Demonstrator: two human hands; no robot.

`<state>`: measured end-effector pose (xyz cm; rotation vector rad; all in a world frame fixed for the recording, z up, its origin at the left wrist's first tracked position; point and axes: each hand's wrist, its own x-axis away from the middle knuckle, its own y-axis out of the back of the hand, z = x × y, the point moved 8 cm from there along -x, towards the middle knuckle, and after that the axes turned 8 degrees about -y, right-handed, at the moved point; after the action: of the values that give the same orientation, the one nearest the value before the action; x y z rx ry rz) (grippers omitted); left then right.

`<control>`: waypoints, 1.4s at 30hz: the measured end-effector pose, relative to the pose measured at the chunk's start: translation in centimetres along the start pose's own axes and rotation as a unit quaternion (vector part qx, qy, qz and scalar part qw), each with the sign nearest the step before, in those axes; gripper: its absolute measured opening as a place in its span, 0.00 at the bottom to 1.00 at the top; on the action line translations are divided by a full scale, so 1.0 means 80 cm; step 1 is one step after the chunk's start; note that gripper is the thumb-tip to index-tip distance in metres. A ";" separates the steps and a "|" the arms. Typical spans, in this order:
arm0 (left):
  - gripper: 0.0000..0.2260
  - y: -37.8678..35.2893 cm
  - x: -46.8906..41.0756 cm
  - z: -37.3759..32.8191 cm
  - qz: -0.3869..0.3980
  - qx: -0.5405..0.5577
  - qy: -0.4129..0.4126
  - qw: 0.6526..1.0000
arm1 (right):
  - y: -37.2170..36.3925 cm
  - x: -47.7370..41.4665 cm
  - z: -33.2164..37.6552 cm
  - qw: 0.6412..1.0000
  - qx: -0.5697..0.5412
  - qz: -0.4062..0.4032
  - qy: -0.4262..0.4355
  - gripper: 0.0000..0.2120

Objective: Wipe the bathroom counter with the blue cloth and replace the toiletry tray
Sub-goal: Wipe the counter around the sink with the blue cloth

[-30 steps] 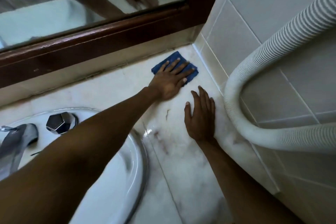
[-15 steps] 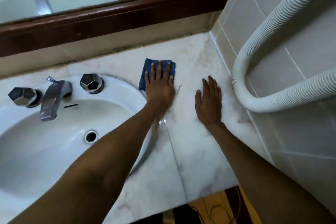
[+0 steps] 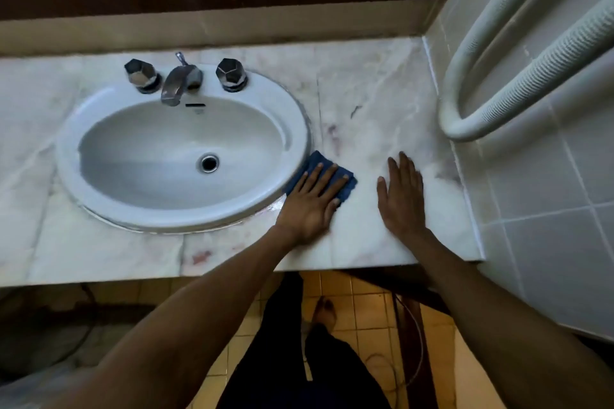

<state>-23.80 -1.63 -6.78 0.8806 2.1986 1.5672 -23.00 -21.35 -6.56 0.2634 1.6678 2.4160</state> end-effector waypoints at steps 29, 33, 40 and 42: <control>0.26 0.105 0.526 0.427 -0.114 0.044 0.423 0.898 | -0.171 0.167 0.513 0.937 0.034 0.270 0.219 0.18; 0.27 0.095 0.478 0.378 -0.143 0.050 0.411 0.899 | -0.185 0.173 0.553 0.940 0.007 0.281 0.192 0.17; 0.25 0.090 0.536 0.389 -0.064 0.013 0.168 0.984 | -0.206 0.183 0.628 0.943 -0.030 0.282 0.175 0.19; 0.25 0.107 0.597 0.446 -0.083 0.019 0.227 0.970 | -0.209 0.185 0.650 0.942 -0.044 0.279 0.181 0.19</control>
<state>-37.69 57.02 -6.67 0.3534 2.5333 1.7840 -23.12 35.19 -3.52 0.3306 1.8125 3.1098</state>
